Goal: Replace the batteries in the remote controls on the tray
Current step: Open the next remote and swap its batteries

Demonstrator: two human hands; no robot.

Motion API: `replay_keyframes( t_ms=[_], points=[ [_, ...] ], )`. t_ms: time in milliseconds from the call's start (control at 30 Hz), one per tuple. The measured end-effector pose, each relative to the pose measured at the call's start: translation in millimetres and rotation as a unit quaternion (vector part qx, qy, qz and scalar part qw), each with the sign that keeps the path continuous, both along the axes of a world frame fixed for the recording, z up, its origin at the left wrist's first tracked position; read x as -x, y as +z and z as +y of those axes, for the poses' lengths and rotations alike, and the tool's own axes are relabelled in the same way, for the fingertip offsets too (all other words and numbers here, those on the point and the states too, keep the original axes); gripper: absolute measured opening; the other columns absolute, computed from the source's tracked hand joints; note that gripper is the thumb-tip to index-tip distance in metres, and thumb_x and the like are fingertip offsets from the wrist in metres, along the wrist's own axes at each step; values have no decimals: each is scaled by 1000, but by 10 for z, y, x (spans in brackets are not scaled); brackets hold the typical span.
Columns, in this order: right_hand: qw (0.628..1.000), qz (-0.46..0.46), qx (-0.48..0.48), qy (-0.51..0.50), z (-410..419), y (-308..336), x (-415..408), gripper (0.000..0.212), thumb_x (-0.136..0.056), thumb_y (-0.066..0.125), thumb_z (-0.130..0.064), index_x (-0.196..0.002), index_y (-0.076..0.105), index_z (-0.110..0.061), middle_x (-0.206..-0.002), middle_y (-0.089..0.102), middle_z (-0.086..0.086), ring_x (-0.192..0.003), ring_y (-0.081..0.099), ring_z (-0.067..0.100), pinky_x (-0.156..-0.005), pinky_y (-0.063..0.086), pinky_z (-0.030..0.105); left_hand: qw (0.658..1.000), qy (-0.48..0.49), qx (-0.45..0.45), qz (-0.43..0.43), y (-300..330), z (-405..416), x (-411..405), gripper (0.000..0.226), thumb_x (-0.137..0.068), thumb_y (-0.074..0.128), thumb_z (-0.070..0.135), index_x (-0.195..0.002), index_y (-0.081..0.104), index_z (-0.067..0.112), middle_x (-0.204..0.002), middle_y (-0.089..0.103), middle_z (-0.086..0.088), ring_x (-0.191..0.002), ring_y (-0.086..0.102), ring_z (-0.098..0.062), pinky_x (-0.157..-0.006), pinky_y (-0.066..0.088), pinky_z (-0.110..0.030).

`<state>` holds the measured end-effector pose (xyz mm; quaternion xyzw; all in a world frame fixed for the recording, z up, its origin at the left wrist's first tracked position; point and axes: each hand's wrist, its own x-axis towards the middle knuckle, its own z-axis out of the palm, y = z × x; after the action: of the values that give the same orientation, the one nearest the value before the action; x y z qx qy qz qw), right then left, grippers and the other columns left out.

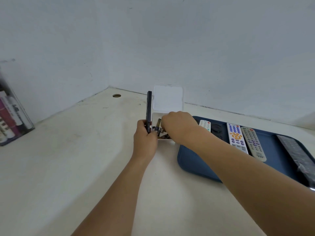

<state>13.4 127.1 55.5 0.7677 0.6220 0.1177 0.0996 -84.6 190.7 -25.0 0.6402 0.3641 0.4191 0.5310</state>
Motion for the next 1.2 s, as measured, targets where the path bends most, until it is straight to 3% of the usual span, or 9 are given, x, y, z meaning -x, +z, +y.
replay_keyframes(
  t_ms=[100, 167, 300, 400, 567, 700, 833, 1033, 1200],
  points=[
    [997, 65, 34, -8, 89, -36, -115, 22, -86, 61, -5, -105, 65, -16, -85, 53, 1, -76, 53, 23, -64, 42, 30, 1000, -4, 8, -4, -12, 7, 4, 26, -92, 49, -3, -112, 54, 12, -87, 59, -2, -71, 54, -17, -63, 45, -33],
    [994, 85, 70, -21, 143, -59, -193, 6, -88, 62, -13, -94, 64, -13, -84, 58, 2, -71, 55, 21, -58, 42, 27, 1000, -2, 8, -5, -8, 2, -1, 28, -90, 47, -5, -111, 54, 12, -84, 57, 0, -69, 53, -17, -63, 45, -36],
    [983, 104, 149, -34, 192, -59, -201, 29, -88, 57, -2, -62, 47, -9, -59, 44, 1, -52, 39, 15, -47, 30, 24, 1000, 1, 11, -7, -17, 11, -16, 26, -89, 47, -6, -106, 54, 13, -81, 56, 0, -69, 52, -18, -64, 46, -38],
    [977, 113, 178, -41, 208, -34, -219, 15, -88, 59, -2, -74, 60, -7, -54, 50, -1, -52, 43, 15, -47, 33, 23, 1000, -1, 10, -10, -25, 18, -20, 25, -90, 48, -5, -105, 53, 14, -81, 55, -1, -70, 52, -19, -64, 46, -38],
    [973, 141, 176, -50, 240, -41, -257, 33, -89, 48, 2, -59, 39, -9, -54, 34, 4, -48, 30, 18, -46, 27, 24, 1000, -5, 14, -18, -16, 11, -13, 25, -91, 48, -5, -103, 53, 17, -80, 53, -1, -68, 50, -17, -64, 44, -37],
    [972, 127, 189, -56, 243, -32, -231, 20, -90, 49, 2, -71, 52, -5, -56, 42, 6, -48, 37, 18, -45, 31, 23, 1000, -4, 14, -16, -25, 20, -13, 26, -90, 48, -5, -102, 53, 18, -81, 54, -2, -68, 50, -18, -63, 44, -38],
    [974, 135, 172, -52, 214, -28, -233, 16, -91, 56, -4, -75, 58, -4, -56, 47, 4, -47, 41, 17, -45, 35, 22, 1000, -4, 21, -18, -19, 24, -9, 25, -90, 48, -5, -101, 53, 17, -82, 54, -2, -69, 50, -18, -62, 43, -37],
    [941, 320, 102, -44, 61, 166, -307, 24, -96, 62, -20, -81, 63, -1, -49, 59, 3, -35, 46, 12, -40, 38, 17, 1000, 5, 23, -14, 16, 9, -11, 26, -89, 46, -5, -102, 52, 16, -85, 55, -4, -68, 50, -20, -62, 45, -36],
    [956, 293, 30, -15, 25, 147, -289, 19, -84, 77, -23, -91, 76, -6, -74, 68, 8, -65, 56, 20, -57, 44, 26, 999, 11, 30, -22, 23, 8, -8, 27, -89, 48, -3, -99, 52, 22, -86, 54, -8, -68, 51, -21, -58, 45, -33]
  ],
)
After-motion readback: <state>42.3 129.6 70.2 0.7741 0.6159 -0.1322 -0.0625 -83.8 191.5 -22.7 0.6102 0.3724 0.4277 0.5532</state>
